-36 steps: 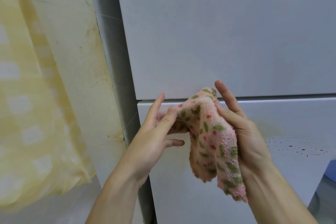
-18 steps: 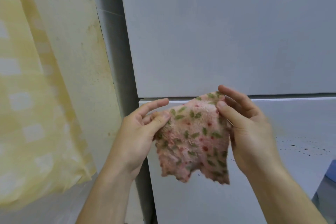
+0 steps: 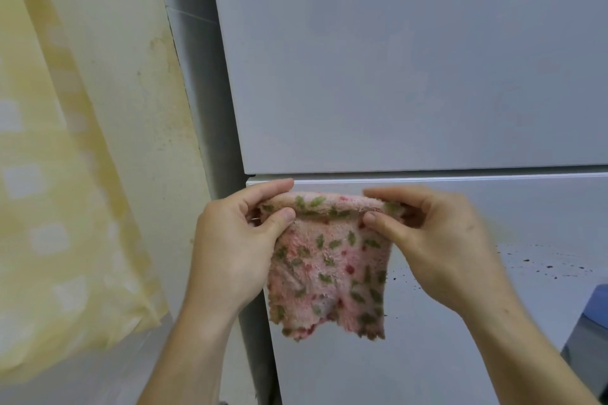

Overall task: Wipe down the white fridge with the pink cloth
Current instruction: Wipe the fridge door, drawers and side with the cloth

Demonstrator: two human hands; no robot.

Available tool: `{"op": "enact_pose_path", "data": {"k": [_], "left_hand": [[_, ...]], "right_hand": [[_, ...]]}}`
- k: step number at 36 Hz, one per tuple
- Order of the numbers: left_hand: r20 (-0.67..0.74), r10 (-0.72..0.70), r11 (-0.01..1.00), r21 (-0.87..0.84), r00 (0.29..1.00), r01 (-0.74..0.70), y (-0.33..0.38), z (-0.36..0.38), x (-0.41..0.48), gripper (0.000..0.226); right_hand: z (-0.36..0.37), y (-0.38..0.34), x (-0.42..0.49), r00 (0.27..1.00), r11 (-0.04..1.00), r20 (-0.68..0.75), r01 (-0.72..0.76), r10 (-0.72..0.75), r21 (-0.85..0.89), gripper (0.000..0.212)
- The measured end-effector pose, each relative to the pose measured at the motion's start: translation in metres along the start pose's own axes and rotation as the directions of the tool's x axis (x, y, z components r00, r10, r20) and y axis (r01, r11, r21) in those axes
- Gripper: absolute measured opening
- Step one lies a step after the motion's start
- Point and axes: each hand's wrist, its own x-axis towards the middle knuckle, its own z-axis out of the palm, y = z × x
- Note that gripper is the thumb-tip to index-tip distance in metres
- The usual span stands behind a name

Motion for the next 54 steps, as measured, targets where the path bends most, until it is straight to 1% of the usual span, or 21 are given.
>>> {"op": "enact_pose_path", "data": {"k": [3,5,10,12,14,16,18,21,23,26,27,31,36,37,39,40,41,42,46,49,54], "left_hand": [[-0.046,0.098,0.980,0.177,0.994,-0.089,0.000,0.002,-0.001,0.023],[-0.063,0.176,0.950,0.273,0.982,-0.153,0.001,0.003,-0.001,0.019],[-0.197,0.232,0.929,0.337,0.953,-0.156,-0.002,0.012,-0.002,0.015],[-0.266,0.256,0.921,0.359,0.929,-0.151,-0.001,0.019,-0.005,0.019],[-0.256,0.202,0.952,0.278,0.945,-0.128,0.002,0.027,-0.008,0.030],[-0.144,0.090,0.993,0.095,0.986,-0.077,0.009,0.035,-0.010,0.031],[0.040,0.015,0.992,-0.126,0.999,-0.009,0.017,0.041,-0.014,0.047],[0.390,-0.012,0.881,-0.431,0.921,0.194,0.028,0.043,-0.020,0.075],[0.473,0.016,0.823,-0.506,0.881,0.257,0.033,0.038,-0.021,0.071],[0.433,0.083,0.861,-0.485,0.898,0.154,0.030,0.037,-0.016,0.034],[0.416,0.099,0.862,-0.490,0.904,0.131,0.030,0.038,-0.014,0.030],[0.433,0.090,0.813,-0.552,0.897,0.185,0.031,0.046,-0.009,0.036],[0.358,0.047,0.760,-0.619,0.933,0.199,0.037,0.045,0.018,0.033],[0.273,0.085,0.822,-0.563,0.958,0.088,0.039,0.045,0.024,0.023],[-0.011,0.274,0.944,-0.189,0.962,-0.271,0.036,0.040,0.039,0.017],[-0.092,0.411,0.911,0.060,0.907,-0.407,0.032,0.036,0.047,0.017],[-0.134,0.544,0.825,0.267,0.828,-0.499,0.024,0.030,0.055,0.019],[-0.166,0.620,0.761,0.368,0.767,-0.535,0.014,0.023,0.062,0.024],[-0.339,0.644,0.737,0.515,0.686,-0.438,-0.011,-0.010,0.090,0.037],[-0.289,0.690,0.626,0.699,0.664,-0.346,-0.023,-0.029,0.118,0.049],[-0.229,0.722,0.512,0.811,0.653,-0.282,-0.037,-0.043,0.153,0.057]], "right_hand": [[0.001,0.001,-0.001,0.994,0.962,0.012,0.110,-0.110,-0.250,0.007],[0.002,0.000,0.000,0.992,0.949,0.034,0.126,-0.121,-0.288,0.007],[-0.001,-0.006,-0.001,0.995,0.999,0.105,0.004,0.001,-0.053,0.027],[0.001,-0.013,-0.003,0.999,0.997,0.054,-0.013,0.009,0.074,0.029],[0.006,-0.021,-0.007,0.999,0.983,-0.039,0.025,-0.018,0.184,0.026],[0.011,-0.027,-0.011,0.993,0.947,-0.121,0.053,-0.015,0.316,0.023],[0.017,-0.031,-0.014,0.983,0.899,-0.185,0.085,-0.004,0.430,0.022],[0.028,-0.034,-0.019,0.988,0.820,-0.139,0.137,-0.071,0.555,0.042],[0.034,-0.032,-0.020,0.960,0.857,-0.178,0.273,-0.216,0.436,0.040],[0.041,-0.015,-0.017,0.851,0.873,-0.274,0.482,-0.448,0.069,0.032],[0.045,-0.007,-0.015,0.813,0.857,-0.300,0.514,-0.499,-0.034,0.033],[0.062,0.015,-0.008,0.674,0.782,-0.397,0.531,-0.623,-0.326,0.037],[0.077,0.003,0.013,0.617,0.738,-0.414,0.484,-0.669,-0.470,0.044],[0.080,0.003,0.023,0.620,0.727,-0.397,0.477,-0.677,-0.494,0.047],[0.090,0.009,0.045,0.666,0.713,-0.333,0.443,-0.667,-0.543,0.052],[0.095,0.013,0.054,0.694,0.699,-0.296,0.411,-0.656,-0.585,0.055],[0.101,0.018,0.061,0.712,0.676,-0.271,0.372,-0.647,-0.636,0.058],[0.106,0.022,0.066,0.717,0.648,-0.262,0.333,-0.646,-0.685,0.061],[0.117,0.026,0.074,0.692,0.582,-0.275,0.253,-0.667,-0.773,0.069],[0.120,0.017,0.081,0.684,0.557,-0.269,0.240,-0.678,-0.795,0.072],[0.121,-0.032,0.108,0.636,0.525,-0.246,0.294,-0.731,-0.799,0.072]]}}
